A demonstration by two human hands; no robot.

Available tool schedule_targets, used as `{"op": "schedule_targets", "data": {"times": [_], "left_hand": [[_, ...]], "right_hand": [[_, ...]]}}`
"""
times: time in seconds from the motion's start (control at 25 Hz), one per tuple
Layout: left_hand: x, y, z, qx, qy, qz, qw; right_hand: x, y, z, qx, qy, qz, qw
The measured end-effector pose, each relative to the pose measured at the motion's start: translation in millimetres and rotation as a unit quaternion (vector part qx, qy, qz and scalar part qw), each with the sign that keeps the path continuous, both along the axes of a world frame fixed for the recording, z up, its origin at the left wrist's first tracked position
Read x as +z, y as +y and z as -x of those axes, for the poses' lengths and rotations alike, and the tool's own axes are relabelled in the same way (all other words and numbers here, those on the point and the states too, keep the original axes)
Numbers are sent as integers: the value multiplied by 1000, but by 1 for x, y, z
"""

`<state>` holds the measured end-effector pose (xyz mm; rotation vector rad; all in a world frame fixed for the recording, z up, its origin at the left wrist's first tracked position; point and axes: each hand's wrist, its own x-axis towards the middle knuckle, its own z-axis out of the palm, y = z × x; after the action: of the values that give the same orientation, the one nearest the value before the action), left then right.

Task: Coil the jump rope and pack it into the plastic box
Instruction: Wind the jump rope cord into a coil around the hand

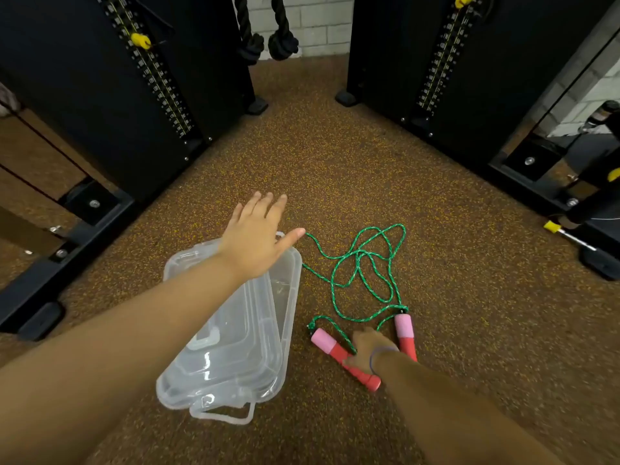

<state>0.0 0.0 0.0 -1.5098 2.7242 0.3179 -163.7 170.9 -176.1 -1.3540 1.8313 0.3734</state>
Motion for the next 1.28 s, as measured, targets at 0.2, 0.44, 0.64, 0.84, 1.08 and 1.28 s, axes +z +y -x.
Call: {"op": "schedule_targets", "data": {"times": [0.2,0.44,0.64,0.84,1.08,1.28], "left_hand": [[-21,9,8,-15,2,1,1000],[-33,24,14,-80,25,-39,996],[-22,37,7,-127,43,-61,989],[9,59,1,-80,96,-100,987],[51,112,-14,-20,176,-167,970],[83,148,-21,67,397,-257,879]], "right_hand": [[-9,7,-18,-5,6,-2,1000],[9,-9,-23,36,19,-69,997],[45,-27,-18,104,-26,-143,984],[94,-36,-5,56,-61,-126,989],[173,-31,-4,28,-134,-107,985],[236,15,-9,-53,-317,-8,947]]}}
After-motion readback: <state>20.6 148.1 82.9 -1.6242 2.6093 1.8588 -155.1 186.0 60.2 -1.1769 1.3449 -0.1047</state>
